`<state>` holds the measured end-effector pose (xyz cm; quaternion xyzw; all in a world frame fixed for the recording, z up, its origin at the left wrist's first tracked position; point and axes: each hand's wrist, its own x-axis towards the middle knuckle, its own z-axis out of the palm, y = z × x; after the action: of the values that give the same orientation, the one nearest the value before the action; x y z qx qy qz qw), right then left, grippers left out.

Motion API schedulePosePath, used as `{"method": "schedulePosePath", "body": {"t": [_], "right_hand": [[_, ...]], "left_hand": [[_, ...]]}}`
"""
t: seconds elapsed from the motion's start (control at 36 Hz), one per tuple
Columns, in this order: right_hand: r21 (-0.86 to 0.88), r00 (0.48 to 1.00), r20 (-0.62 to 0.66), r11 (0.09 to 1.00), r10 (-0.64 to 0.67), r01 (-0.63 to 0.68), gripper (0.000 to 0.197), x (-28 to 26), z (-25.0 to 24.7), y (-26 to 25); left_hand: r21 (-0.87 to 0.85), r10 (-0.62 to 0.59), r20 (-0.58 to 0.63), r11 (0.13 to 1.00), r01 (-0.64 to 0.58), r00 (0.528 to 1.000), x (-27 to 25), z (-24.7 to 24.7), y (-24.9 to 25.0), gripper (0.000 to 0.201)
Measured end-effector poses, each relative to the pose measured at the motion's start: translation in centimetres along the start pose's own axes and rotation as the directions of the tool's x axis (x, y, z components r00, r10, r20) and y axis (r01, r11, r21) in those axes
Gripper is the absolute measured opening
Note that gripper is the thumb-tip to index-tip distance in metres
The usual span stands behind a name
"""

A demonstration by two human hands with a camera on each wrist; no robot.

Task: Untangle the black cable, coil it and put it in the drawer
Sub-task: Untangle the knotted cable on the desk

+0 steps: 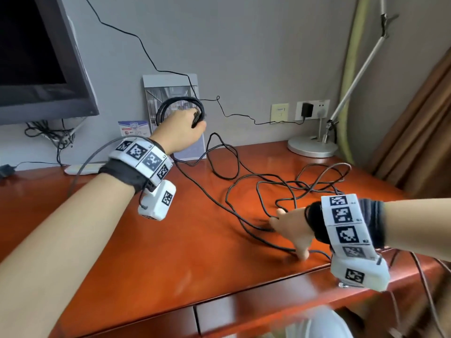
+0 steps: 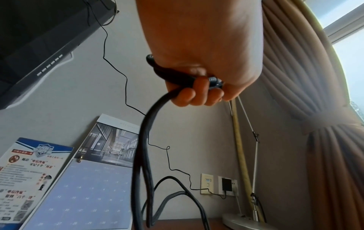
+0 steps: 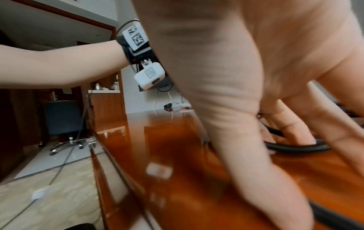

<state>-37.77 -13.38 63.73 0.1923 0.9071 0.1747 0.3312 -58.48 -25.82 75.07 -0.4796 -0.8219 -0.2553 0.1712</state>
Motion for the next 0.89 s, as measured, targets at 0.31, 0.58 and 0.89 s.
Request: {"method": "schedulePosePath", "body": {"t": [0.31, 0.58, 0.89], "right_hand": [[-0.324, 0.995, -0.097, 0.946, -0.005, -0.027, 0.034, 4.4, -3.1, 4.5], [-0.109, 0.702, -0.706, 0.965, 0.095, -0.24, 0.03, 6.5, -12.8, 9.3], [0.325, 0.925, -0.369, 0.945, 0.092, 0.035, 0.044, 7.4, -14.0, 3.3]], "left_hand": [[-0.015, -0.025, -0.009, 1.0, 0.025, 1.0, 0.4, 1.0, -1.0, 0.033], [0.009, -0.108, -0.065, 0.994, 0.109, 0.992, 1.0, 1.7, -3.8, 0.03], [-0.82, -0.455, -0.138, 0.55, 0.156, 0.88, 1.5, -0.7, -5.4, 0.039]]}}
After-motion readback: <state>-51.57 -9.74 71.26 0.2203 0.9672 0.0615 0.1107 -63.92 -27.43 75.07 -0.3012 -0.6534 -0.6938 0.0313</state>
